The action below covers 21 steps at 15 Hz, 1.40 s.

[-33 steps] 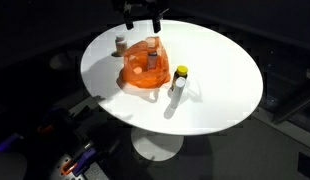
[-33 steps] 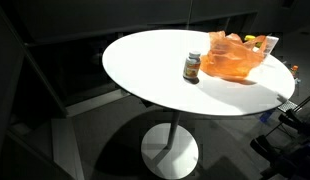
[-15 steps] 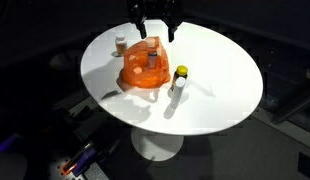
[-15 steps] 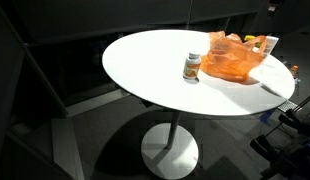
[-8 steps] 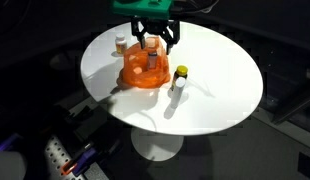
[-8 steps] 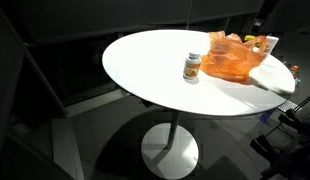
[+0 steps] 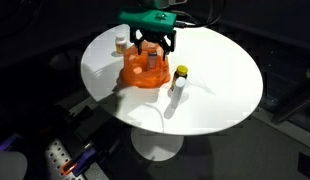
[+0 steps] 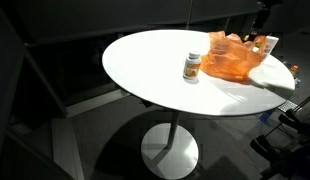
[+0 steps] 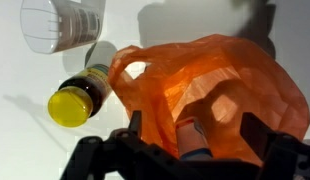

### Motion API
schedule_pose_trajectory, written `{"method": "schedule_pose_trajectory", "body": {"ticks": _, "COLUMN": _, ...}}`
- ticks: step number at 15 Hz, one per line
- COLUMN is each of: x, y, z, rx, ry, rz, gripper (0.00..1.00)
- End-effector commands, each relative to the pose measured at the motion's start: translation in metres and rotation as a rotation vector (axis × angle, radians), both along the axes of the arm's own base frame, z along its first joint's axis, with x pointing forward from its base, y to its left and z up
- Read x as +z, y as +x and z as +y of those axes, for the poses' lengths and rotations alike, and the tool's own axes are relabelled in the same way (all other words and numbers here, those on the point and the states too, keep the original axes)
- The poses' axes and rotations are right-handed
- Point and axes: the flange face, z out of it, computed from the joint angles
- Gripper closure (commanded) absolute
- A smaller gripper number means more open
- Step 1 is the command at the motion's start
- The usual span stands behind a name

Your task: Pick up the mentos container from the orange plastic bag and put it on the table

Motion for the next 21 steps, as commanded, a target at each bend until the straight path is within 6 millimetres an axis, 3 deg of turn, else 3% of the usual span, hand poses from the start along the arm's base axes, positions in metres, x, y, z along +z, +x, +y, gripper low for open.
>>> {"method": "schedule_pose_trajectory", "body": {"ticks": 1, "x": -0.007, "y": 0.018, "z": 0.008, "rx": 0.1, "ry": -0.005, "rz": 0.019, "gripper": 0.0}}
{"method": "schedule_pose_trajectory", "body": {"ticks": 8, "x": -0.025, "y": 0.044, "z": 0.033, "rx": 0.269, "ry": -0.047, "rz": 0.031, "gripper": 0.0}}
{"method": "schedule_pose_trajectory", "body": {"ticks": 13, "x": -0.026, "y": 0.06, "z": 0.043, "rx": 0.331, "ry": -0.05, "rz": 0.008, "gripper": 0.0}}
{"method": "schedule_pose_trajectory", "body": {"ticks": 21, "x": -0.03, "y": 0.065, "z": 0.059, "rx": 0.376, "ry": -0.003, "rz": 0.002, "gripper": 0.0}}
